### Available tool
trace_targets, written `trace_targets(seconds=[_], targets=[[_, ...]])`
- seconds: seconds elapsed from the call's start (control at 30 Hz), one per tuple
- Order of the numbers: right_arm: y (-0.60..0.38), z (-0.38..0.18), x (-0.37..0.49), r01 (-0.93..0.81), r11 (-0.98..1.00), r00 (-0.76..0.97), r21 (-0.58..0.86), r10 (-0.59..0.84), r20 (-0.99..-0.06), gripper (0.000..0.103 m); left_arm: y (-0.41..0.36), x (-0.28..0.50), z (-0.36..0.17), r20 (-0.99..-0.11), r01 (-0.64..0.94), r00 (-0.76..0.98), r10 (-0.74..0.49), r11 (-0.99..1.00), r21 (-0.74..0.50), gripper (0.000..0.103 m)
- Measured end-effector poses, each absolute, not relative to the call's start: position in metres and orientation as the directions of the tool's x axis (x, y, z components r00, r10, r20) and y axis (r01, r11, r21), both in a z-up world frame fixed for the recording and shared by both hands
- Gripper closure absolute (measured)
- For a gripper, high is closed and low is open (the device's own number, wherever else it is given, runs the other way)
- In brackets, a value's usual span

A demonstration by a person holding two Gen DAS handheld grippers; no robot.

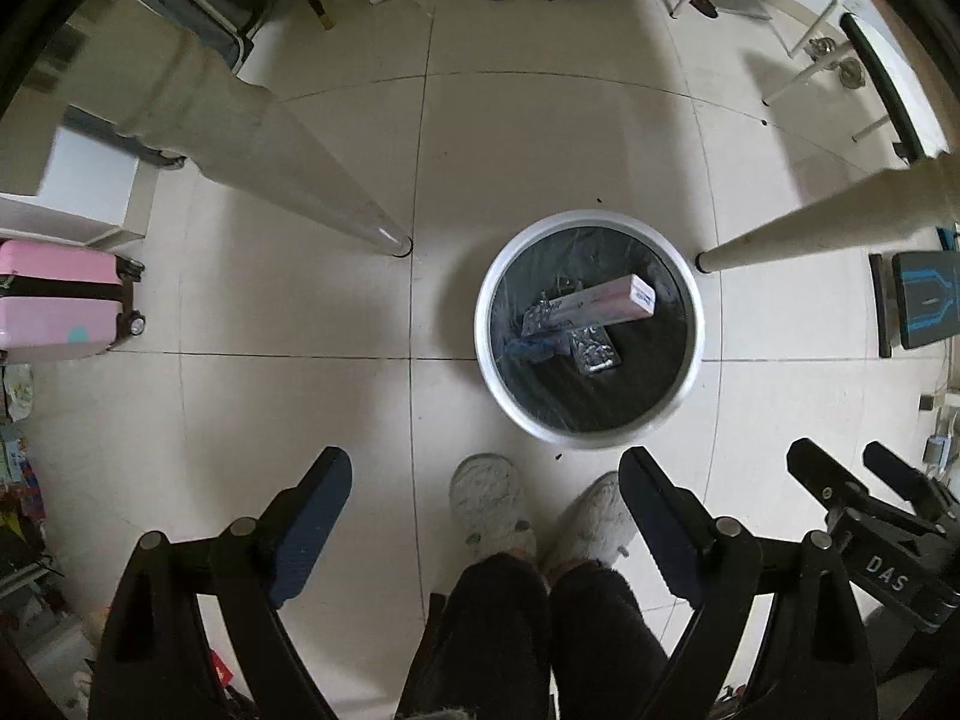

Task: Collect trash
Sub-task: 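Carry both packs over the trash bin and open both grippers to drop them, then grasp the milk carton with the right gripper while the left grasps the green-white medicine box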

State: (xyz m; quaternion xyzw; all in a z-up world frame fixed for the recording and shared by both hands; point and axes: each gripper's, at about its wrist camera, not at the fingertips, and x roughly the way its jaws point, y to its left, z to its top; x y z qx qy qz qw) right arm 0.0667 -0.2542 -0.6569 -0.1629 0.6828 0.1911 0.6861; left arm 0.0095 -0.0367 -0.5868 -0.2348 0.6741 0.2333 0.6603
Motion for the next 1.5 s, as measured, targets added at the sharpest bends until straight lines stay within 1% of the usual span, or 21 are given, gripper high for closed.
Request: trace_targets(seconds=[0.2,0.53,0.7,0.83,1.0,1.1,1.2,1.27,1.37,1.4,1.5], targets=[[-0.266,-0.594,0.048,-0.474,0.880,0.017,0.028,0.041,-0.999,0.004,-0.053,-0.003,-0.540,-1.000,-0.620,-0.010,-0.009,0.785,-0.001,0.012],[-0.272,-0.459,0.016,-0.449,0.892,0.044,0.049,0.077,-0.996,0.004,-0.054,-0.028,-0.432,-0.999,-0.628,0.043,-0.001,0.778,-0.028,0.012],[-0.269,-0.379,0.008,-0.425,0.902,0.079,0.080,0.125,-0.989,0.004,-0.042,-0.028,-0.371,-0.993,-0.614,0.108,0.036,0.788,-0.038,0.012],[-0.258,-0.323,0.024,-0.398,0.908,0.111,0.132,0.191,-0.975,0.004,-0.018,-0.010,-0.325,-0.981,-0.640,0.172,0.091,0.768,-0.041,0.012],[-0.225,-0.267,0.081,-0.385,0.907,0.138,0.170,0.239,-0.961,0.004,0.024,0.039,-0.281,-0.960,-0.675,0.240,0.144,0.735,-0.058,0.012],[-0.202,-0.250,0.123,-0.385,0.909,0.161,0.158,0.234,-0.959,0.004,0.056,0.078,-0.268,-0.956,-0.717,0.249,0.152,0.693,-0.077,0.012],[-0.176,-0.240,0.189,-0.364,0.917,0.180,0.163,0.241,-0.954,0.004,0.088,0.119,-0.270,-0.961,-0.775,0.251,0.114,0.619,-0.129,0.012],[-0.158,-0.244,0.232,-0.345,0.922,0.176,0.176,0.248,-0.953,0.004,0.109,0.145,-0.279,-0.966,-0.817,0.247,0.074,0.553,-0.166,0.012],[-0.128,-0.255,0.305,-0.300,0.930,0.158,0.211,0.267,-0.951,0.004,0.137,0.187,-0.297,-0.970,-0.878,0.242,-0.006,0.424,-0.221,0.012],[-0.115,-0.260,0.328,-0.281,0.935,0.154,0.216,0.266,-0.952,0.004,0.148,0.202,-0.309,-0.968,-0.899,0.248,-0.051,0.359,-0.249,0.012],[-0.077,-0.278,0.398,-0.223,0.947,0.129,0.231,0.264,-0.956,0.004,0.170,0.234,-0.326,-0.960,-0.932,0.250,-0.127,0.238,-0.274,0.013]])
